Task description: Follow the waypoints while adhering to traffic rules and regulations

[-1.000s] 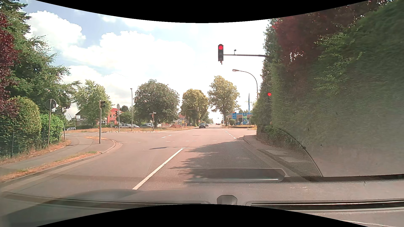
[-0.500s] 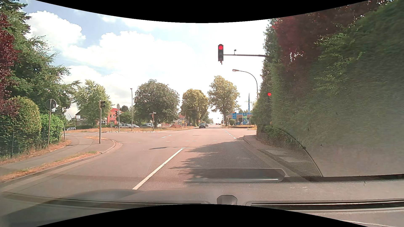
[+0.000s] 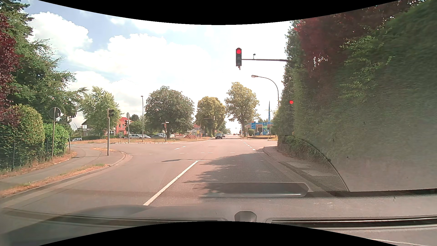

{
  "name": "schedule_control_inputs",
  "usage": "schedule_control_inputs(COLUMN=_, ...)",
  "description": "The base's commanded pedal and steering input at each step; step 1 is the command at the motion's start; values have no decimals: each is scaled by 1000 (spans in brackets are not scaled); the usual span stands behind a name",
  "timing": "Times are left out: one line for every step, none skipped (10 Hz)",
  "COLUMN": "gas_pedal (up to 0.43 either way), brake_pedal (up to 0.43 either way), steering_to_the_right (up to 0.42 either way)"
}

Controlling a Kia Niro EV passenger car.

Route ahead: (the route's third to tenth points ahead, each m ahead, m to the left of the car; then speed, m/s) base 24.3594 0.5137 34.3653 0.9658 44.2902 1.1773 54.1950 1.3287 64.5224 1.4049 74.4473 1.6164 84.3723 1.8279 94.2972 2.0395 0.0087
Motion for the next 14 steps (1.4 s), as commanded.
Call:
schedule_control_inputs(gas_pedal=0, brake_pedal=628, steering_to_the_right=4)
schedule_control_inputs(gas_pedal=0, brake_pedal=628, steering_to_the_right=4)
schedule_control_inputs(gas_pedal=0, brake_pedal=628, steering_to_the_right=4)
schedule_control_inputs(gas_pedal=0, brake_pedal=622, steering_to_the_right=4)
schedule_control_inputs(gas_pedal=0, brake_pedal=616, steering_to_the_right=4)
schedule_control_inputs(gas_pedal=0, brake_pedal=616, steering_to_the_right=4)
schedule_control_inputs(gas_pedal=0, brake_pedal=616, steering_to_the_right=4)
schedule_control_inputs(gas_pedal=0, brake_pedal=616, steering_to_the_right=4)
schedule_control_inputs(gas_pedal=0, brake_pedal=610, steering_to_the_right=4)
schedule_control_inputs(gas_pedal=0, brake_pedal=604, steering_to_the_right=4)
schedule_control_inputs(gas_pedal=0, brake_pedal=598, steering_to_the_right=4)
schedule_control_inputs(gas_pedal=0, brake_pedal=591, steering_to_the_right=4)
schedule_control_inputs(gas_pedal=0, brake_pedal=591, steering_to_the_right=4)
schedule_control_inputs(gas_pedal=0, brake_pedal=591, steering_to_the_right=4)
